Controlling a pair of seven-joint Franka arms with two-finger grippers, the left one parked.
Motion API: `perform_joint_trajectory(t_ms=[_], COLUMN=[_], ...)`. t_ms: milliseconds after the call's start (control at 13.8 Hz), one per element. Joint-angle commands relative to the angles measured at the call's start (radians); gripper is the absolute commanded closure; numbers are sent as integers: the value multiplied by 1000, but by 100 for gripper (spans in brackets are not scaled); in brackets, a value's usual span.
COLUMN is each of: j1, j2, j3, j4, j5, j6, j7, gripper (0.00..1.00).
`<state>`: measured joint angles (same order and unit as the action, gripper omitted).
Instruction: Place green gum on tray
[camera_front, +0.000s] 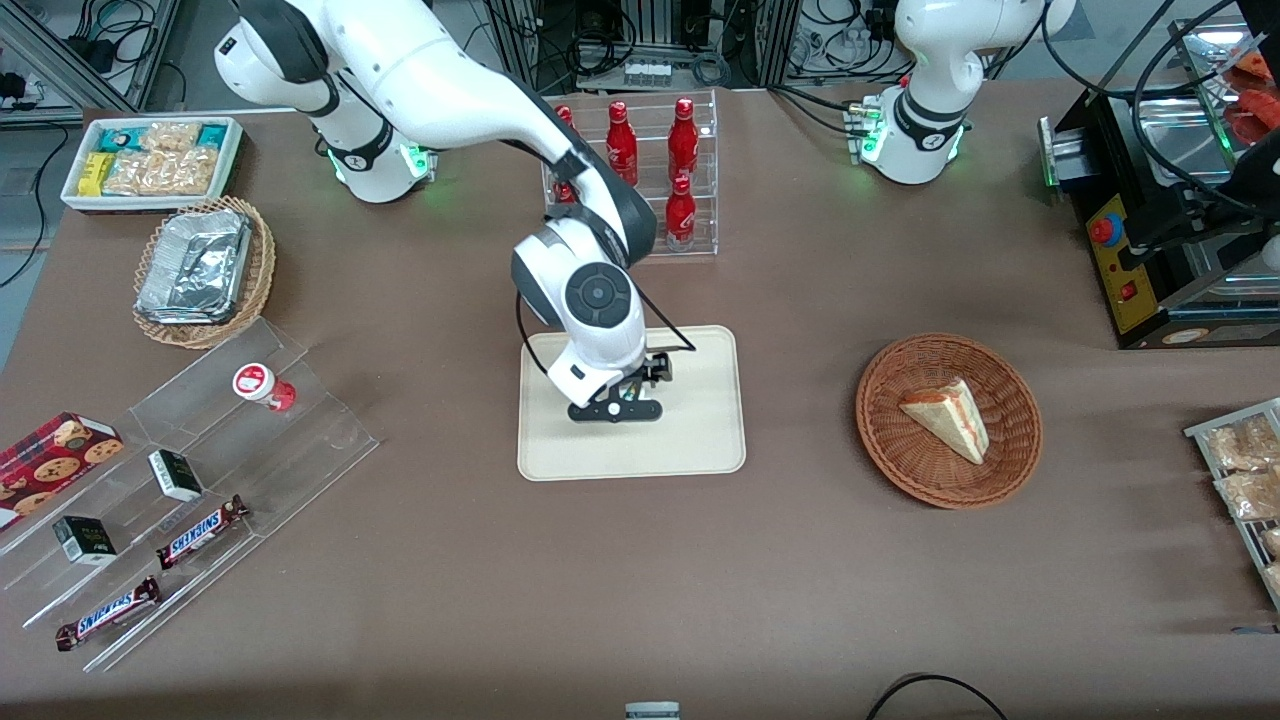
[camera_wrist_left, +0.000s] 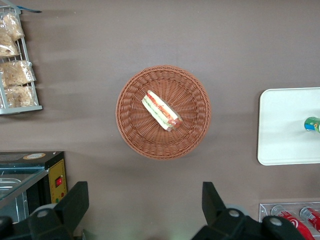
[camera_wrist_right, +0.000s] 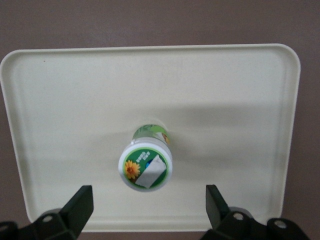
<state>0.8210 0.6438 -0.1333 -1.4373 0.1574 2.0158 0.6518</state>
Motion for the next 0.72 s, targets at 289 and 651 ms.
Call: perform_joint_trajectory(t_ms=[289, 651], j1=[-106, -230], j2=[-180, -234], j3=[3, 3], j4=[0, 0], j5=[-10, -10], j6=[-276, -386], j7=[-185, -380], gripper=[0, 0])
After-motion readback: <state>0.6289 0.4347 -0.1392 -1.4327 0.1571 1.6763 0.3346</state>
